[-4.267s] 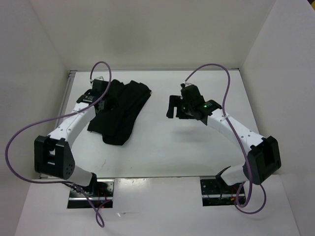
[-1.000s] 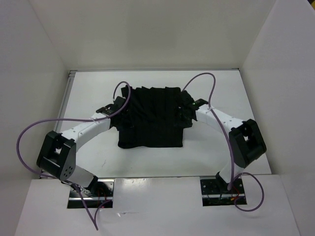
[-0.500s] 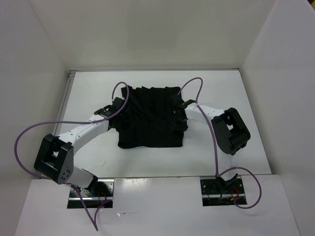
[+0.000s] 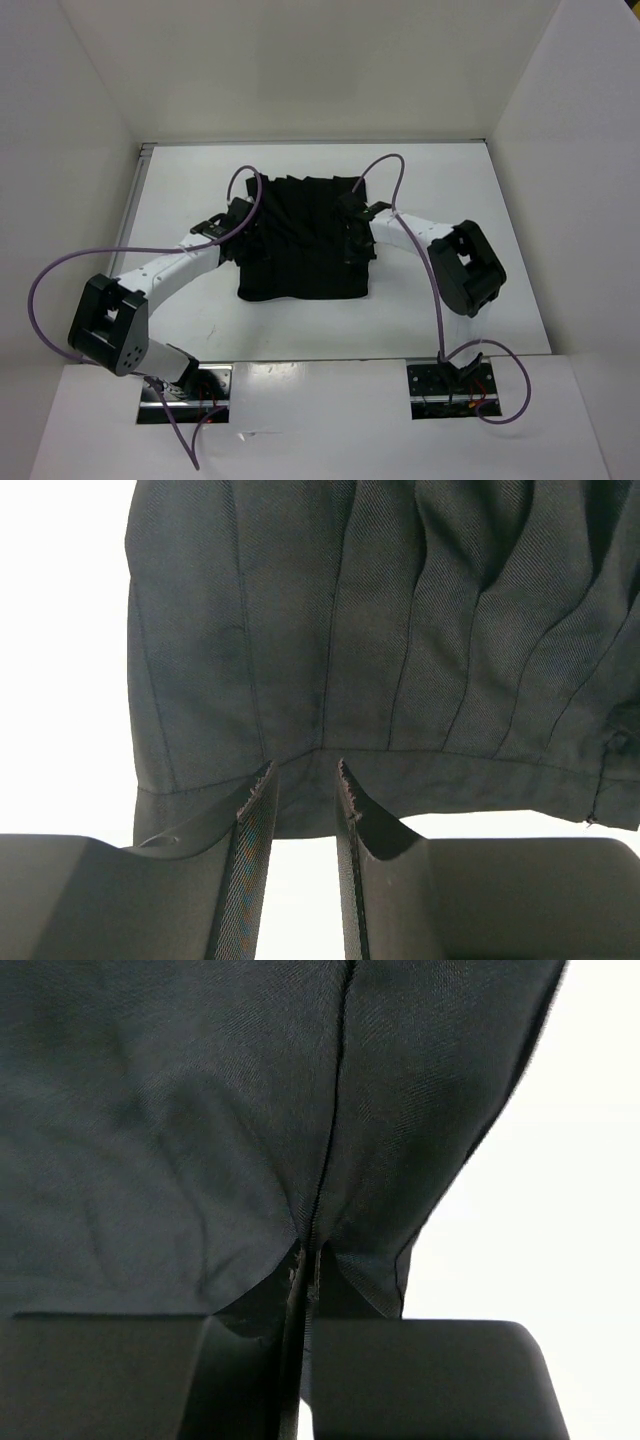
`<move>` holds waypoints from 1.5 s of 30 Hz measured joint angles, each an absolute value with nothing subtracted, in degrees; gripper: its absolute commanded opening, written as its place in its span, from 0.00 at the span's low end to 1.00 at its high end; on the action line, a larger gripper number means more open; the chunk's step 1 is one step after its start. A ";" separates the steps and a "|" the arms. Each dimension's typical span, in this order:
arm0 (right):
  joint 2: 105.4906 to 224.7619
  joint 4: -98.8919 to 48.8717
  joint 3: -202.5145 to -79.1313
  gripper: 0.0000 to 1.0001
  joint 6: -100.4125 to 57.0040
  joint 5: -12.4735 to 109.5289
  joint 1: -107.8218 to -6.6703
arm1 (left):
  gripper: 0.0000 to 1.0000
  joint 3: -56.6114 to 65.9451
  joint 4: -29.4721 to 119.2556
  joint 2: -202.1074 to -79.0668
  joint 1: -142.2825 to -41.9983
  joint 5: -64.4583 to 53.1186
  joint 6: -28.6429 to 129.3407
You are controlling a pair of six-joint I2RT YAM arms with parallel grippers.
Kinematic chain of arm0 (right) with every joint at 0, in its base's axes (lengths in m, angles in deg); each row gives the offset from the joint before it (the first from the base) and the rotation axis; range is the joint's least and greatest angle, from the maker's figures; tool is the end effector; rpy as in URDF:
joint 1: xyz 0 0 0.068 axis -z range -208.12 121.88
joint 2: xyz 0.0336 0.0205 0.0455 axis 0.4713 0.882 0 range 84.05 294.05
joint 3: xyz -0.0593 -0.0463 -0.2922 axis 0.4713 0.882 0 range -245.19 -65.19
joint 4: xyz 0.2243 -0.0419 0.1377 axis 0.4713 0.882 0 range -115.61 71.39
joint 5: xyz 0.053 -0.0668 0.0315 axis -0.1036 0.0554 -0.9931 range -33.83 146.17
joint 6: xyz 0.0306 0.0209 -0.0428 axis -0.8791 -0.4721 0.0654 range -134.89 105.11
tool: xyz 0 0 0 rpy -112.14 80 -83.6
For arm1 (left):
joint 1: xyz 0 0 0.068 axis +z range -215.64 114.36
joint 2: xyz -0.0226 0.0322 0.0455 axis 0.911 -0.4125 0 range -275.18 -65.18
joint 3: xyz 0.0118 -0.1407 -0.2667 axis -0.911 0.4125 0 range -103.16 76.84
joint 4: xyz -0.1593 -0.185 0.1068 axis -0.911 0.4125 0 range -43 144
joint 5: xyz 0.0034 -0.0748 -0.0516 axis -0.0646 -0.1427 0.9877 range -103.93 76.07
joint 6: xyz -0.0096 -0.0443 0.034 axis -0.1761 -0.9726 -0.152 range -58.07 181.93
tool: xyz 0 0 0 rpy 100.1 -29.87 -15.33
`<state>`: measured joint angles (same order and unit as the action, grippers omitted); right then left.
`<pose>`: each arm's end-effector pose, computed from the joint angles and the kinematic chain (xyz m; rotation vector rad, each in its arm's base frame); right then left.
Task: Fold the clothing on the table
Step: Flatten the skirt out
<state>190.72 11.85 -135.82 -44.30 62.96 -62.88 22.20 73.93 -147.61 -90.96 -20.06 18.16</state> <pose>0.3101 0.2095 0.1875 -0.1079 2.8324 0.0759 0.2695 -0.1229 0.2485 -0.4523 2.5141 -0.3479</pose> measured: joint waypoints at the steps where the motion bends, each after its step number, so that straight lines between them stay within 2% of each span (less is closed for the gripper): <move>1: 189.78 12.46 -136.08 0.00 -44.30 63.06 -62.88 | 0.36 22.23 73.96 -147.33 -90.94 -19.91 18.23; 6: 182.13 14.32 -141.44 0.00 -43.90 61.23 -62.88 | 0.36 22.42 72.93 -143.86 -90.96 -17.46 18.82; 10: 178.22 13.40 -145.22 0.00 -43.56 57.80 -62.88 | 0.31 22.42 71.42 -141.28 -90.96 -12.94 21.22; 14: 179.37 13.03 -145.24 0.00 -43.51 54.43 -62.88 | 0.23 22.58 70.90 -139.83 -91.12 -9.59 22.71; 18: 182.24 13.03 -144.30 0.00 -43.51 52.60 -62.88 | 0.23 25.16 71.33 -138.94 -91.88 -9.44 22.25; 20: 183.16 13.05 -143.69 0.00 -43.51 52.14 -62.88 | 0.29 26.31 73.15 -139.51 -92.86 -10.75 21.13; 24: 183.75 13.00 -143.14 0.00 -43.49 51.48 -62.88 | 0.31 26.88 78.41 -141.34 -95.27 -15.49 17.99; 32: 184.10 12.63 -142.84 0.00 -43.49 50.58 -62.88 | 0.06 26.93 82.74 -144.58 -99.18 -22.90 11.45; 37: 184.42 12.44 -142.55 0.00 -43.49 49.80 -62.88 | 0.01 26.88 82.85 -151.26 -100.86 -27.82 7.84; 45: 184.42 11.69 -142.46 0.00 -43.49 48.70 -62.88 | 0.00 22.90 84.43 -158.87 -101.21 -35.76 4.06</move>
<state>184.42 11.69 -142.46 -43.49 48.70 -62.88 22.90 84.43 -158.87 -101.21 -35.76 4.06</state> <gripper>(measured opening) 0.011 0.000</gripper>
